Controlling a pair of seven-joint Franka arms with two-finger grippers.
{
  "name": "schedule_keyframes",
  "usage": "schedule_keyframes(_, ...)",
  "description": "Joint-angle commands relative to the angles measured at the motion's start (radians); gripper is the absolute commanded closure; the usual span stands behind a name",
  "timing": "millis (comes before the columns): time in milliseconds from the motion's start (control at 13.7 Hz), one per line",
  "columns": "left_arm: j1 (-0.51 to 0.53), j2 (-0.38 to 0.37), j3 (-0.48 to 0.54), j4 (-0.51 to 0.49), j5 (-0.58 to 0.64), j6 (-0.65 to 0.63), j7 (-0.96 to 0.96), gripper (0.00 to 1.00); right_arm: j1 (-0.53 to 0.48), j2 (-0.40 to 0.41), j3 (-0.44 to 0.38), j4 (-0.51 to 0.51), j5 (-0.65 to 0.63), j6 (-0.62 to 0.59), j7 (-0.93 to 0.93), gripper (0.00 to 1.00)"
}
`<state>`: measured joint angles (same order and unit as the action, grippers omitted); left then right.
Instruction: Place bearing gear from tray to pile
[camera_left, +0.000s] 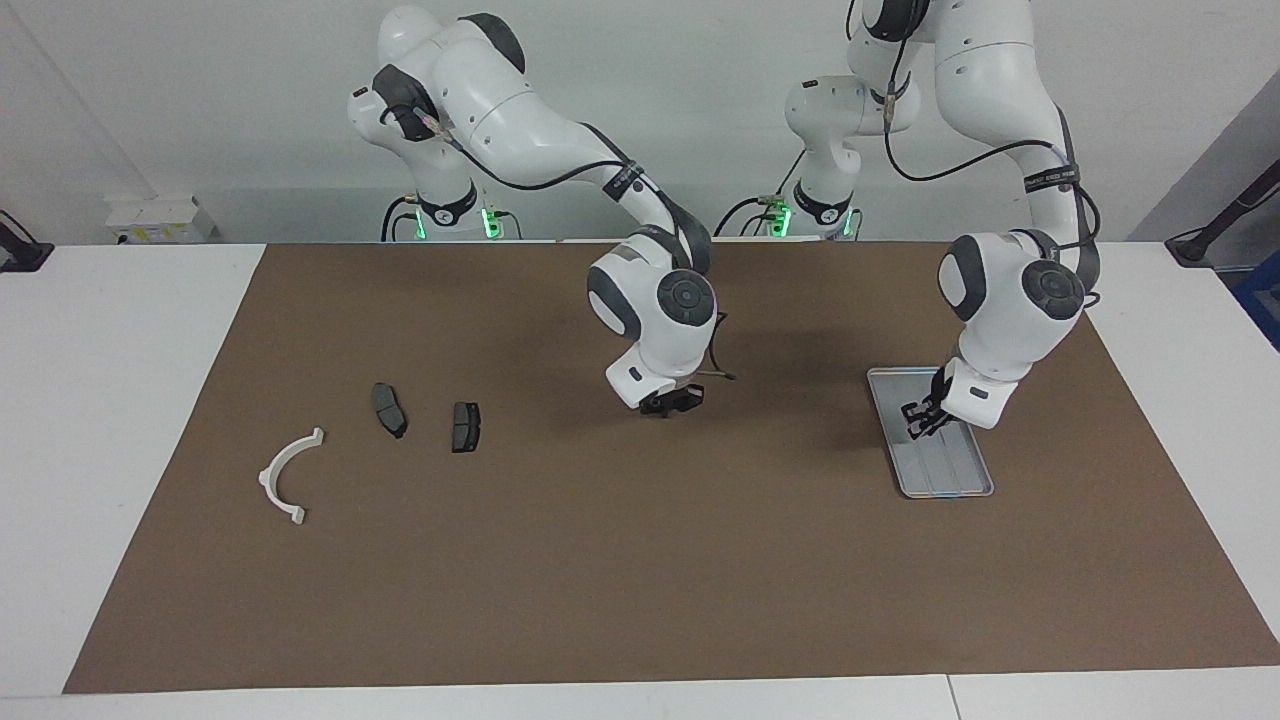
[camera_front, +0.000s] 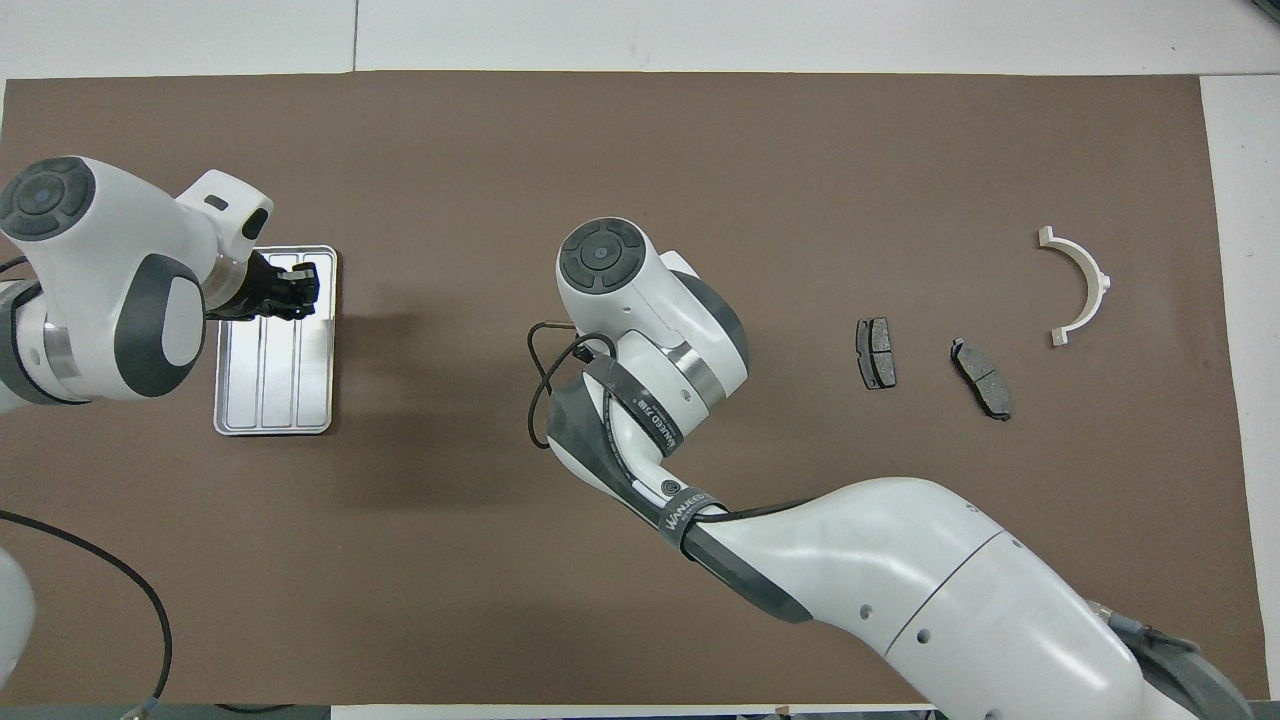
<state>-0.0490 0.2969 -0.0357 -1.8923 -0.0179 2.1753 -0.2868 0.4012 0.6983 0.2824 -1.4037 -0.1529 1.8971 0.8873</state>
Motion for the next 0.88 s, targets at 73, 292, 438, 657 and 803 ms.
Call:
schedule_keyframes(73, -0.106, -0.009, 0.010, 0.053, -0.016, -0.063, -0.199, 1.00, -0.088, -0.023, 0.024, 0.101, 0.059, -0.160, -0.137, 0.84)
schedule_keyframes(292, -0.237, -0.005, 0.011, 0.059, -0.016, -0.042, -0.427, 1.00, -0.169, -0.051, 0.023, 0.176, 0.088, -0.272, -0.269, 0.84)
schedule_keyframes(438, -0.329, -0.004, 0.011, 0.058, -0.016, -0.014, -0.549, 1.00, -0.232, -0.054, 0.023, 0.202, 0.087, -0.302, -0.365, 0.84)
schedule_keyframes(657, -0.480, 0.007, 0.014, 0.061, -0.014, 0.037, -0.724, 1.00, -0.320, -0.053, 0.020, 0.203, 0.072, -0.290, -0.514, 0.84)
schedule_keyframes(803, -0.572, 0.066, 0.016, 0.082, -0.005, 0.093, -0.822, 1.00, -0.367, -0.037, 0.018, 0.201, 0.044, -0.268, -0.601, 0.84)
